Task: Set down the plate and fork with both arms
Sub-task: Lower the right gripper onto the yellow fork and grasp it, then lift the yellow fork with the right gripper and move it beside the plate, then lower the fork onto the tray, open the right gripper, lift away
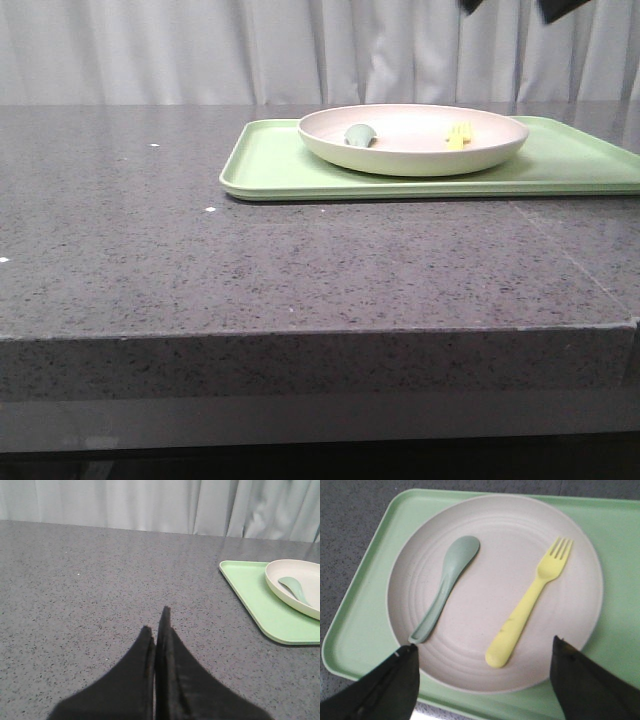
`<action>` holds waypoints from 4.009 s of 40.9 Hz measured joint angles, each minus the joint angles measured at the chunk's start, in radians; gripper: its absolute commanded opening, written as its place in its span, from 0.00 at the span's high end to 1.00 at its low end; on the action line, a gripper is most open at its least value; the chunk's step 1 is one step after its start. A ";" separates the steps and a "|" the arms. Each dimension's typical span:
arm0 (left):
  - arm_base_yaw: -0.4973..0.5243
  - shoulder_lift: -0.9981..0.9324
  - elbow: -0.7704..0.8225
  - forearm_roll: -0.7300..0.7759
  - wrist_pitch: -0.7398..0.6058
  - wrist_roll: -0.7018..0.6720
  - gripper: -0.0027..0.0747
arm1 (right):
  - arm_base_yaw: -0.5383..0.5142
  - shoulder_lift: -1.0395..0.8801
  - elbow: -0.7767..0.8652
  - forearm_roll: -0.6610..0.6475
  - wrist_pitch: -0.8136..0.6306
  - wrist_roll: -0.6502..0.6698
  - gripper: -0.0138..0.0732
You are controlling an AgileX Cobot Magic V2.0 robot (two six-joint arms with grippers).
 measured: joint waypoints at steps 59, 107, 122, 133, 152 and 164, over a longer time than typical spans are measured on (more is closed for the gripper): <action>0.000 0.000 0.000 0.000 0.002 0.001 0.99 | 0.025 0.506 -0.491 -0.194 0.295 0.271 0.81; 0.000 0.000 0.000 0.000 0.002 0.002 0.99 | -0.177 0.573 -0.688 -0.317 0.587 0.201 0.81; 0.000 0.000 0.000 0.000 0.002 0.002 0.99 | -0.177 0.605 -0.684 -0.317 0.587 0.187 0.54; 0.000 0.000 0.000 0.000 0.002 0.002 0.99 | -0.177 0.597 -0.684 -0.317 0.587 0.183 0.50; 0.000 0.000 0.000 0.000 0.002 0.002 0.99 | -0.177 0.356 -0.684 -0.317 0.589 0.181 0.92; 0.000 0.000 0.000 0.000 0.002 0.002 0.99 | -0.161 0.220 -0.682 -0.313 0.597 0.153 0.92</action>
